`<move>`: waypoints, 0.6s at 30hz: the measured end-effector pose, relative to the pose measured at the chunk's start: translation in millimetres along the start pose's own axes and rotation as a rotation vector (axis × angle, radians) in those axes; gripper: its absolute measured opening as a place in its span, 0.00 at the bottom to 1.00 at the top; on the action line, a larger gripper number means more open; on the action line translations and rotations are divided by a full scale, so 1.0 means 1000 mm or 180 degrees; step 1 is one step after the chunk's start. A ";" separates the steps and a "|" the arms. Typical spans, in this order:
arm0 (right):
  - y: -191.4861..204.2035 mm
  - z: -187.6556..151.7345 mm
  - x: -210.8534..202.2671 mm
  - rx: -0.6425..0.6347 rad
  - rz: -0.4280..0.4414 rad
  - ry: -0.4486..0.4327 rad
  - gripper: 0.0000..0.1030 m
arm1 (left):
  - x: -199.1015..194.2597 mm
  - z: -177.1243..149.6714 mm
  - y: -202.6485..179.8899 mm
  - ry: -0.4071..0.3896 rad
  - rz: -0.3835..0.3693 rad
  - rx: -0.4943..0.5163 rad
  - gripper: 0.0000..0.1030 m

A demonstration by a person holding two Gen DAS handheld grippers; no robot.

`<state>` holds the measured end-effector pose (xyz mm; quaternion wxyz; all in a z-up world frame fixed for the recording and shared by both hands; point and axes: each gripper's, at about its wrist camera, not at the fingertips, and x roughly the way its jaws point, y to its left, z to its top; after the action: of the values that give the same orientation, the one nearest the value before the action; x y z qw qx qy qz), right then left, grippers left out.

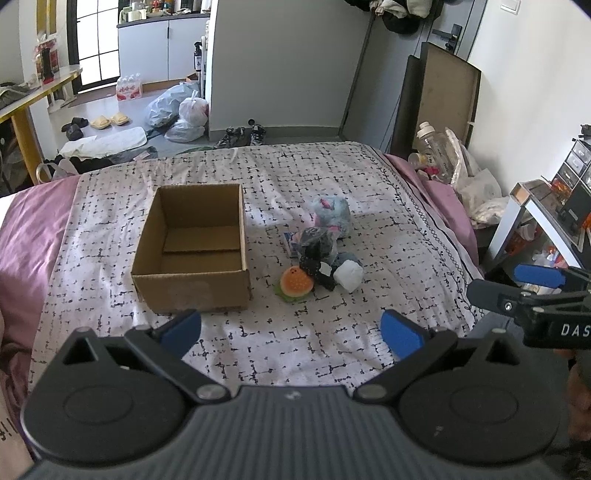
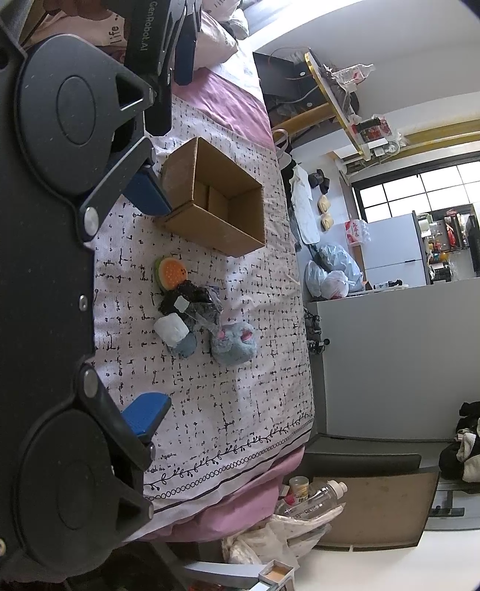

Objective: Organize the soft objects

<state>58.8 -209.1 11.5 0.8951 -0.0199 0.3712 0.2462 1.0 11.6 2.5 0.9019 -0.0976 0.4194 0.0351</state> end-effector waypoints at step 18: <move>-0.008 0.005 0.023 -0.0066 0.0089 0.0026 1.00 | 0.012 0.015 0.004 -0.0051 0.0042 -0.0085 0.99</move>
<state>79.3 -205.0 -1.6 0.8898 -0.0249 0.3725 0.2624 19.7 18.0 2.4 0.9036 -0.1066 0.4123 0.0474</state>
